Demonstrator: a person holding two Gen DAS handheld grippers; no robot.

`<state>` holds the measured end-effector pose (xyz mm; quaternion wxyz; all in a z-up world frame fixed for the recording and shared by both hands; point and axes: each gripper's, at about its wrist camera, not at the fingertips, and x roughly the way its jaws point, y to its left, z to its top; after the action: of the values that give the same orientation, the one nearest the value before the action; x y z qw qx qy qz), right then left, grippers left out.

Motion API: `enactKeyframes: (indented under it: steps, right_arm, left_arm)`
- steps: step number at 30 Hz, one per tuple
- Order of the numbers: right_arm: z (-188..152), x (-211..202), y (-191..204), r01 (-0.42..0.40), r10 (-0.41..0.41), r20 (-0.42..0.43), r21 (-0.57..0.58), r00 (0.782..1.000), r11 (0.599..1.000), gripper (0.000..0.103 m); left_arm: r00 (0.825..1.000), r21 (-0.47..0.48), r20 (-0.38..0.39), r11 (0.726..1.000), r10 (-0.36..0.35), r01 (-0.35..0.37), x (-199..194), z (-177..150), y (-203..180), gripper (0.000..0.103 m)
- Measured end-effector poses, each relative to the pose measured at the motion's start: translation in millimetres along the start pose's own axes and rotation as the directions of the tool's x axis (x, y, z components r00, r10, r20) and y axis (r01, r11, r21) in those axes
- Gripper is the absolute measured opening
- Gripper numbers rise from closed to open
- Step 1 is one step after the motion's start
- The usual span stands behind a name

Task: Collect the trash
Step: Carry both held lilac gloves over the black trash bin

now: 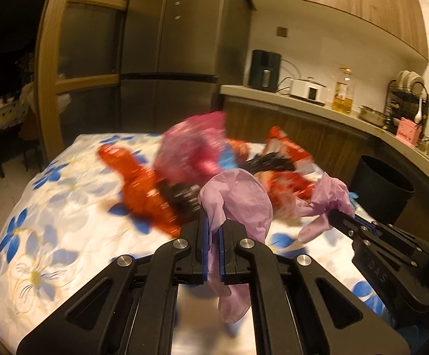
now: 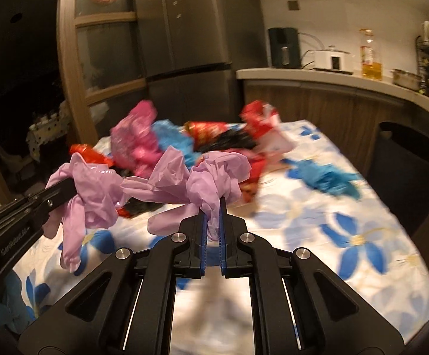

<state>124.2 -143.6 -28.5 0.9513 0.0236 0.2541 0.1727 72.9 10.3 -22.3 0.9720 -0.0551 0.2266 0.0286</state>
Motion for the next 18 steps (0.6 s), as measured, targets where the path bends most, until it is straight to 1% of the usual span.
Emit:
enactKeyframes:
  steps: [5,10,14,18]
  right_arm:
    - [10.1,-22.4,-37.4,0.075,-0.077,0.053,0.029,0.996,0.997,0.007]
    - [20.9,-39.2,-77.1,0.147,-0.153,0.094,0.069,0.984,0.987,0.007]
    - [31.0,-50.6,-106.5,0.202,-0.214,0.125,0.104,0.969,0.974,0.007]
    - [42.1,-58.0,-137.6,0.261,-0.281,0.149,0.137,0.948,0.955,0.007]
  left_arm:
    - [0.998,0.03,0.013,0.998,-0.059,0.059,8.2,13.6,-39.6,0.005]
    - [0.993,0.069,0.012,0.991,-0.117,0.116,19.8,24.7,-80.3,0.005]
    - [0.985,0.091,0.012,0.981,-0.174,0.172,32.5,37.5,-113.9,0.005]
    - [0.976,0.119,0.028,0.97,-0.217,0.212,44.6,50.7,-146.6,0.005]
